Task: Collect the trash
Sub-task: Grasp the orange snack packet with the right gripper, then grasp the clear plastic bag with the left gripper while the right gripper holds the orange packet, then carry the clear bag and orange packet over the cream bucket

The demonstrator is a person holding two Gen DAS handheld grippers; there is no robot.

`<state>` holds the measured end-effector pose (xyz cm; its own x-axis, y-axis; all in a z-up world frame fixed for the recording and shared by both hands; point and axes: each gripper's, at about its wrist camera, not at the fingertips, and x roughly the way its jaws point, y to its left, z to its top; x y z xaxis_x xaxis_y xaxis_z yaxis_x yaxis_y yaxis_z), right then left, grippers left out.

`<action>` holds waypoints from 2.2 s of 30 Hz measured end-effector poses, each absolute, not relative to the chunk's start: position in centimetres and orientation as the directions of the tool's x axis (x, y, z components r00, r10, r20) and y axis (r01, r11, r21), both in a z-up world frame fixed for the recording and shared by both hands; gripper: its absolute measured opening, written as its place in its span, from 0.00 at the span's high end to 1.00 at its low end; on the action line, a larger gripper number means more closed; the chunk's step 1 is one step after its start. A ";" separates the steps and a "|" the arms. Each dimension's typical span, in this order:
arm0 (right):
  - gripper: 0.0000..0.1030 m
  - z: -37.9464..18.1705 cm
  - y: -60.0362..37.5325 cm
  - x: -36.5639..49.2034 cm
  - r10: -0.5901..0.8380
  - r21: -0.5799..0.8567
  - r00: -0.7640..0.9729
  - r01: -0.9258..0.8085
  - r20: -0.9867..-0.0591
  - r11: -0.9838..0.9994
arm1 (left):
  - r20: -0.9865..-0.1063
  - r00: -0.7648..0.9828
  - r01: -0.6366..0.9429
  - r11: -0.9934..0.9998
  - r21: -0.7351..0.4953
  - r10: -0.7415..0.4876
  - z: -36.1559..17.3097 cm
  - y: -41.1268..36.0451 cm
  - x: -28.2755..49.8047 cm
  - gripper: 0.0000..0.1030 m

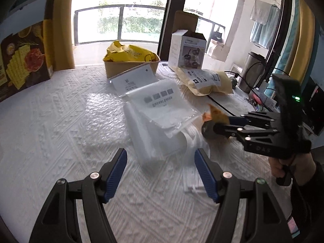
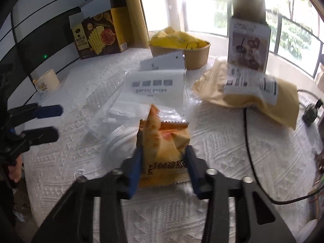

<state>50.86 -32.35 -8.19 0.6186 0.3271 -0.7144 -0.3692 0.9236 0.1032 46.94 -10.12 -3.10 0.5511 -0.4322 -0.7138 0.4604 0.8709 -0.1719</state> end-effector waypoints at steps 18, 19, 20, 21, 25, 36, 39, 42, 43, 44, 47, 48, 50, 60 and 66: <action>0.87 -4.8 -38.3 48.8 0.315 0.201 0.761 -0.243 -0.567 0.949 | -0.691 0.578 0.483 0.865 -0.140 -0.434 -3.8 -13.5 57.7 0.33; 0.87 -4.8 -38.3 48.8 0.314 0.199 0.761 -0.243 -0.568 0.949 | -0.686 0.581 0.498 0.858 -0.126 -0.438 -3.7 -13.9 58.2 0.33; 0.87 -4.7 -38.3 48.7 0.311 0.195 0.763 -0.243 -0.567 0.950 | -0.681 0.581 0.525 0.845 -0.105 -0.446 -3.5 -14.6 58.9 0.32; 0.87 -4.7 -38.3 48.7 0.310 0.193 0.764 -0.244 -0.566 0.951 | -0.680 0.576 0.551 0.830 -0.088 -0.454 -3.4 -15.3 59.7 0.32; 0.87 -4.7 -38.3 48.7 0.302 0.183 0.768 -0.240 -0.565 0.953 | -0.705 0.507 0.613 0.783 -0.111 -0.496 -4.3 -16.5 63.2 0.28; 0.87 -4.4 -38.4 48.3 0.305 0.189 0.770 -0.240 -0.561 0.952 | -0.797 0.330 0.718 0.683 -0.136 -0.505 -8.3 -16.8 63.3 0.28; 0.87 -4.5 -38.2 48.4 0.309 0.189 0.766 -0.245 -0.564 0.951 | -0.793 0.330 0.715 0.684 -0.145 -0.513 -8.4 -16.7 63.4 0.29; 0.87 -4.8 -38.5 48.7 0.304 0.193 0.761 -0.236 -0.573 0.952 | -0.779 0.336 0.707 0.688 -0.164 -0.530 -8.0 -16.2 63.5 0.76; 0.87 -4.9 -38.5 48.8 0.306 0.197 0.758 -0.235 -0.575 0.952 | -0.774 0.331 0.695 0.694 -0.186 -0.539 -7.8 -15.8 63.7 0.79; 0.87 -5.0 -38.6 48.9 0.308 0.200 0.756 -0.235 -0.578 0.951 | -0.773 0.338 0.695 0.697 -0.180 -0.537 -7.7 -15.7 63.6 0.80; 0.87 -5.1 -38.3 48.9 0.313 0.202 0.752 -0.240 -0.580 0.950 | -0.767 0.384 0.693 0.709 -0.128 -0.514 -6.9 -15.4 62.5 0.84; 0.87 -5.1 -38.3 48.8 0.317 0.203 0.750 -0.243 -0.581 0.948 | -0.759 0.396 0.692 0.711 -0.123 -0.516 -6.4 -15.3 62.1 0.85; 0.87 -5.3 -38.2 48.8 0.328 0.210 0.745 -0.251 -0.581 0.945 | -0.736 0.429 0.685 0.720 -0.114 -0.524 -4.9 -14.8 60.8 0.85; 0.87 -4.8 -36.7 46.4 0.376 0.226 0.728 -0.301 -0.573 0.926 | -0.669 0.520 0.668 0.741 -0.069 -0.531 0.8 -12.7 53.6 0.85; 0.87 -3.7 -36.0 43.5 0.400 0.239 0.725 -0.320 -0.561 0.917 | -0.635 0.561 0.646 0.761 -0.067 -0.532 3.4 -11.1 49.2 0.86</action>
<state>43.47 -35.97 -3.68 0.7249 0.3995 -0.5611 -0.3199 0.9167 0.2393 49.22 -11.09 3.37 0.5606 -0.5318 -0.6348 0.6455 0.7608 -0.0672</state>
